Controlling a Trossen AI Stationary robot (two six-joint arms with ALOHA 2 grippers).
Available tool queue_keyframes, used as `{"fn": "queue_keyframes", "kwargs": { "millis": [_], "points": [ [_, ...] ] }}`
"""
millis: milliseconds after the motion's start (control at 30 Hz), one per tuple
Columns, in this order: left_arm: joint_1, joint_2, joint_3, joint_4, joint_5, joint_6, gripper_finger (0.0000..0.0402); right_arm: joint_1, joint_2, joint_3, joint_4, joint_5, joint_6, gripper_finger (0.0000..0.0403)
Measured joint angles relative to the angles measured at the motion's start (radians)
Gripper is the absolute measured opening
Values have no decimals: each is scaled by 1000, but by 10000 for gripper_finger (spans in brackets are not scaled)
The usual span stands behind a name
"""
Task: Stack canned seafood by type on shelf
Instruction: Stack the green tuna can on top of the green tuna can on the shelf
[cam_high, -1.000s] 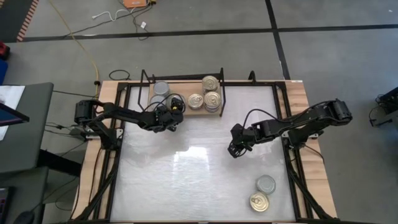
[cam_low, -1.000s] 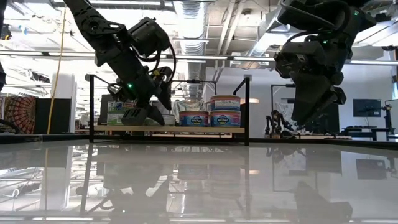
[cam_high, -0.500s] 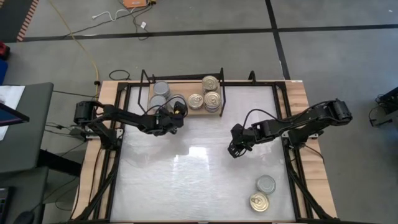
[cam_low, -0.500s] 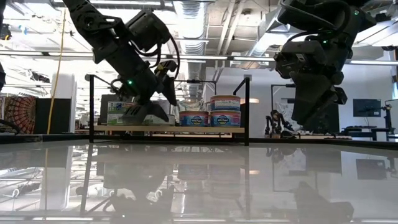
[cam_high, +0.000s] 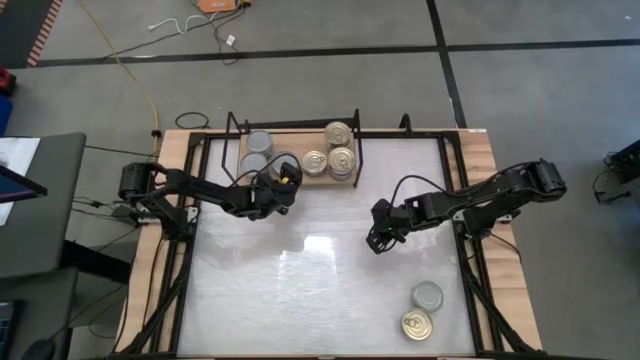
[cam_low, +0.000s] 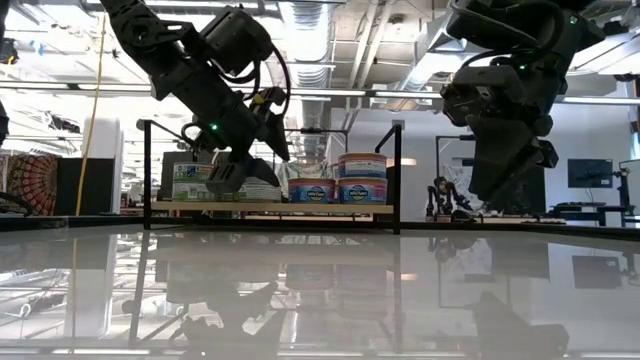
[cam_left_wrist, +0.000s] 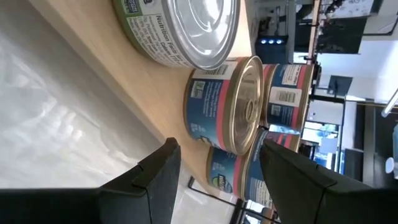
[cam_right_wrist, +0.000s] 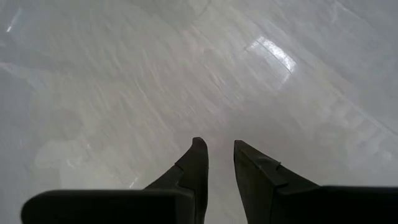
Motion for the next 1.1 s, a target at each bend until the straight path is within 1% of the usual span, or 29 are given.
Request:
{"fn": "queue_keyframes", "kwargs": {
  "millis": [433,667,767,833,1000,1100],
  "points": [
    [-1,0,0,1,3,0,209,0,0,0,0,0,0,103],
    [-11,0,0,1,6,24,209,0,0,0,-7,-5,-7,103],
    [-34,0,0,33,8,124,209,6,0,0,-16,-8,-8,103],
    [-56,0,0,74,29,193,209,7,0,0,-32,-9,-8,103],
    [-111,0,0,135,48,305,209,5,0,0,-77,-9,-8,103],
    [-137,0,0,163,91,437,209,5,-2,0,-110,-24,-7,103]
  ]
}}
